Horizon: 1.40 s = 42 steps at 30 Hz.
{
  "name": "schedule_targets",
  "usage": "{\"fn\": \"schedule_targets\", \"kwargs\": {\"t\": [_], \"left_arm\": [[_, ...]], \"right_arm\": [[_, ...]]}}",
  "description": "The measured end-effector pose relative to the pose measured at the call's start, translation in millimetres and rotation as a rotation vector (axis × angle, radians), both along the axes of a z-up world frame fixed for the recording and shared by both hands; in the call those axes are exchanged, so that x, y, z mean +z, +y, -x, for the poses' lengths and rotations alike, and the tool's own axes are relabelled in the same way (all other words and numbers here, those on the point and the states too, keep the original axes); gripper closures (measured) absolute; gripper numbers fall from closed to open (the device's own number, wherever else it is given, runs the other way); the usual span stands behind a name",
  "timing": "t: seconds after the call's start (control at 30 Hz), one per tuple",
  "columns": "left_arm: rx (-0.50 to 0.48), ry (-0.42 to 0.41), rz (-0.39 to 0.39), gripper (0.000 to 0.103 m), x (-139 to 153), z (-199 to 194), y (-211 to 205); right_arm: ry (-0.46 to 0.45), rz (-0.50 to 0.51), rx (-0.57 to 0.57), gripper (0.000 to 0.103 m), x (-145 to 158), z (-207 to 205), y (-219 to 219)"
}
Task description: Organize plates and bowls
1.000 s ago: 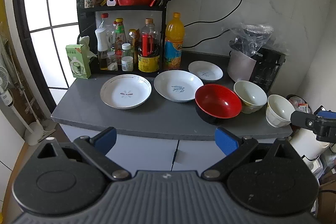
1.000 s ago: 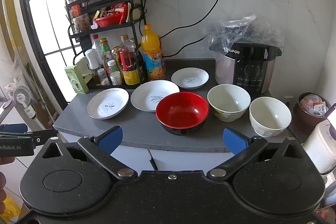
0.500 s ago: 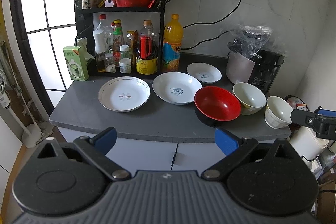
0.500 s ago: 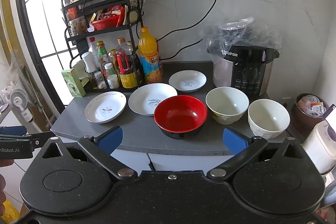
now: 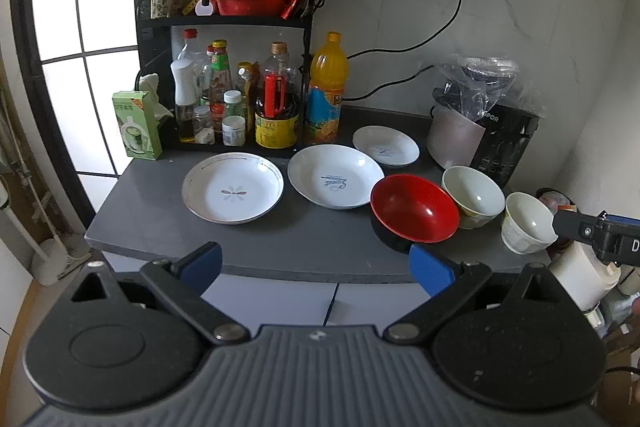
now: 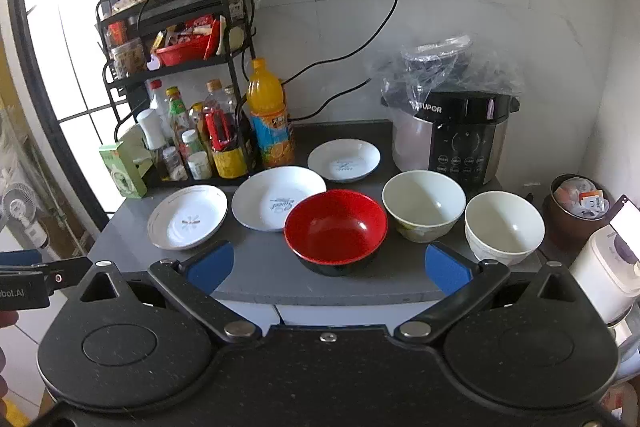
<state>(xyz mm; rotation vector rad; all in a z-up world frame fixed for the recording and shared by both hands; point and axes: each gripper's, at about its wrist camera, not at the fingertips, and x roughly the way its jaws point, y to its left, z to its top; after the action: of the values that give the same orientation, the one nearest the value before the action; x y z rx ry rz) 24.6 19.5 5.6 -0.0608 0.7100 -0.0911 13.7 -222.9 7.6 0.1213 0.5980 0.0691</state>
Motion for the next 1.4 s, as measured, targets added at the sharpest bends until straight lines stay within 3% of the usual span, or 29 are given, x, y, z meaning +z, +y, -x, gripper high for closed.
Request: {"fn": "schedule_targets", "kwargs": {"t": [0.33, 0.47, 0.77, 0.97, 1.4], "left_arm": [[-0.058, -0.032, 0.004, 0.004, 12.5, -36.4, 38.0], [-0.113, -0.028, -0.002, 0.004, 11.0, -55.9, 56.5], [-0.253, -0.01, -0.029, 0.004, -3.4, -100.5, 98.2], [-0.339, 0.028, -0.051, 0.005, -17.1, -125.3, 115.8], [-0.467, 0.063, -0.047, 0.008, -37.8, -157.3, 86.5]], "right_arm": [[-0.033, 0.071, -0.064, 0.0, 14.0, -22.4, 39.7], [-0.018, 0.044, -0.108, 0.0, 13.5, -38.8, 57.0], [0.004, 0.033, -0.286, 0.0, 1.2, -56.1, 101.1], [0.035, 0.016, -0.437, 0.0, -5.6, -53.1, 104.7], [0.08, 0.008, -0.548, 0.002, -22.7, -56.5, 86.2]]}}
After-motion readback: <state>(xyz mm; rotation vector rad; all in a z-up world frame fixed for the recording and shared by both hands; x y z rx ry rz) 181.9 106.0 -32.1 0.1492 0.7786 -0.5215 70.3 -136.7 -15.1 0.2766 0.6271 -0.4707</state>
